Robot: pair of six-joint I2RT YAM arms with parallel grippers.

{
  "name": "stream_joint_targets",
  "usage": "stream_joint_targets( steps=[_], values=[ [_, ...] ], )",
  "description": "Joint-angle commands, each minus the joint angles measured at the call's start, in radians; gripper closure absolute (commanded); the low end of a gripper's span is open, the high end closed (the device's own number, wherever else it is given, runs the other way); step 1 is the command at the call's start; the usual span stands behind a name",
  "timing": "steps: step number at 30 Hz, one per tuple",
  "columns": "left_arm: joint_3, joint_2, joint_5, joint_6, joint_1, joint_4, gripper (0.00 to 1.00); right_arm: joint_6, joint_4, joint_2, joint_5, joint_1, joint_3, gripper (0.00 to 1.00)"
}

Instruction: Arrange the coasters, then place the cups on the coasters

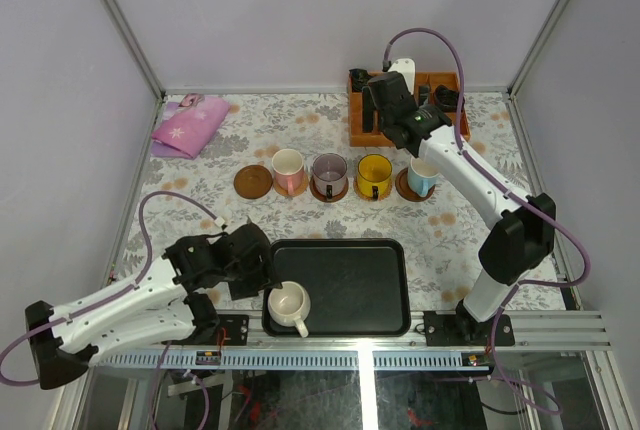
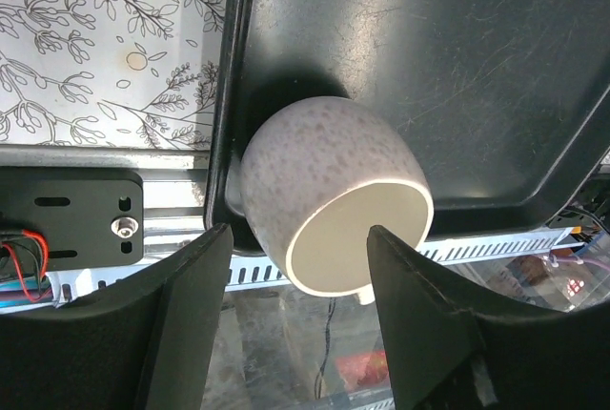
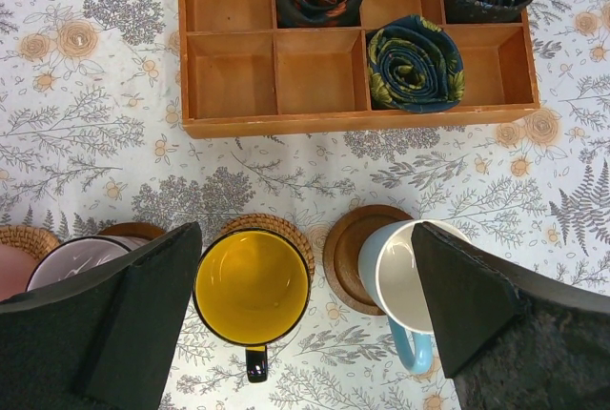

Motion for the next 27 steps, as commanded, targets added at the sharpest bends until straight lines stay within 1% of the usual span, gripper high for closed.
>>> stream_joint_targets(
  steps=[1,3,7,12,19,23,27],
  values=[
    [-0.019,0.017,-0.027,-0.019,-0.012,0.064,0.42,0.012,0.013,-0.015,0.003,0.003,0.021,0.01],
    [-0.028,0.028,-0.041,-0.021,-0.012,0.080,0.43,0.014,0.010,-0.011,0.001,0.003,0.019,0.01],
    [-0.042,0.067,-0.061,-0.019,-0.011,0.111,0.57,0.013,0.008,-0.002,-0.006,0.004,0.024,0.00],
    [-0.037,0.116,-0.086,0.016,-0.015,0.143,0.66,0.000,0.013,0.014,-0.008,0.003,0.039,0.00],
    [0.003,0.191,-0.125,0.100,-0.015,0.184,0.70,-0.012,0.025,0.028,-0.005,0.003,0.058,0.00],
    [0.047,0.231,-0.204,0.169,-0.015,0.190,0.70,-0.020,0.037,0.038,-0.004,0.003,0.058,0.00],
    [0.063,0.257,-0.235,0.219,-0.014,0.214,0.68,-0.018,0.037,0.047,-0.009,0.003,0.070,0.00]
  ],
)
